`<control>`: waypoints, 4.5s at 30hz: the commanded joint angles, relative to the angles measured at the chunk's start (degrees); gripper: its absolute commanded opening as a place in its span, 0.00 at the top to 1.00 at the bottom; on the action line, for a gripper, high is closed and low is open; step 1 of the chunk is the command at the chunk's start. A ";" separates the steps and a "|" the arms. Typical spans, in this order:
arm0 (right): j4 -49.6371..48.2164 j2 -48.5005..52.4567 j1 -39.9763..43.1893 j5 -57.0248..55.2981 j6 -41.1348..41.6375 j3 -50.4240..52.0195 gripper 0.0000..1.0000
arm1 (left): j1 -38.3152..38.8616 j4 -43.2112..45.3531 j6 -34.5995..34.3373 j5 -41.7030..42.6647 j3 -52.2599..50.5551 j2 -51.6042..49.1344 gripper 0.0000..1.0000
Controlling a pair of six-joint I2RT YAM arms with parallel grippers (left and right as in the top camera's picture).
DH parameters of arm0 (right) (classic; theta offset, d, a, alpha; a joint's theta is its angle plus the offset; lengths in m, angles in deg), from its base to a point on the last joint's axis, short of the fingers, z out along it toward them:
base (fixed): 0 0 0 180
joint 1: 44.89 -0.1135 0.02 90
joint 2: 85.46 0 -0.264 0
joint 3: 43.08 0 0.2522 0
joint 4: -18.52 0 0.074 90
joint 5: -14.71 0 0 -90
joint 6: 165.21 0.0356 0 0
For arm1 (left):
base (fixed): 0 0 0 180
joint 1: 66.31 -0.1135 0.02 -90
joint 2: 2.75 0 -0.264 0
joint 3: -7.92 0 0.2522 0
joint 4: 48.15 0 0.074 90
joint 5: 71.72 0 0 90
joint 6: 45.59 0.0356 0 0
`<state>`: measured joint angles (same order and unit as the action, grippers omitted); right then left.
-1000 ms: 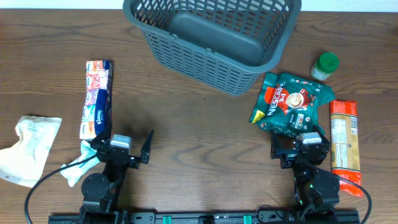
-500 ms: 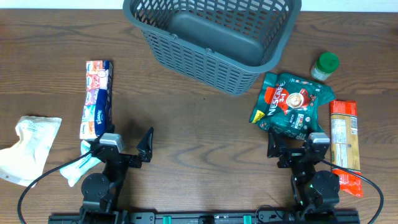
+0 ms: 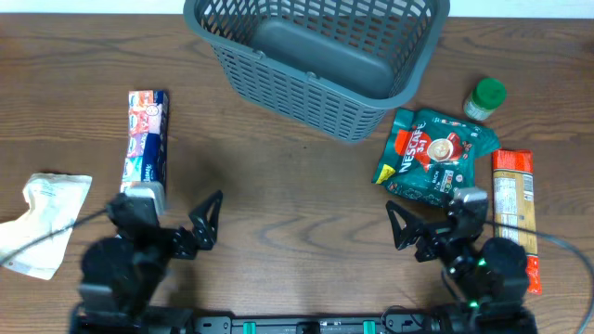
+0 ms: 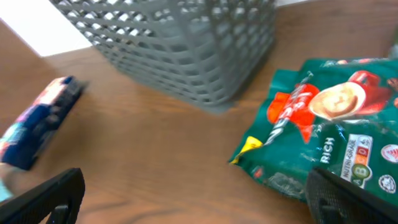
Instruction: Pack container
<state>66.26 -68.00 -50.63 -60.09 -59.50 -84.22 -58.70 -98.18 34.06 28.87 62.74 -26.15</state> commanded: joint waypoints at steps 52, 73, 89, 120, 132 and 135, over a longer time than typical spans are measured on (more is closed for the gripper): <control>17.79 65.18 -19.85 -0.46 -17.33 -47.45 0.99 | 8.66 -13.49 23.61 -0.37 69.55 -71.63 0.94; 18.47 65.11 -19.85 -12.94 -31.61 -47.47 0.99 | 8.41 -5.38 26.21 -0.39 69.55 -82.31 0.94; 10.27 65.11 -19.76 -25.75 -31.61 -47.47 0.96 | 8.37 -11.61 26.16 -0.37 69.55 -82.68 0.94; 6.75 65.11 -15.50 -33.00 -27.28 -47.45 0.97 | 11.02 -21.22 23.34 -0.35 69.55 -82.47 0.94; 4.20 65.11 -14.05 -33.00 -25.38 -47.45 0.96 | 11.13 -25.07 21.62 -0.35 69.55 -82.47 0.94; 4.07 65.11 -14.05 -33.00 -25.38 -47.45 0.96 | 11.13 -25.46 21.62 -0.35 69.55 -82.47 0.94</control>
<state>71.13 -2.98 -65.10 -92.77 -85.97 -131.01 -48.08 -120.76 55.70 28.83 133.90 -106.97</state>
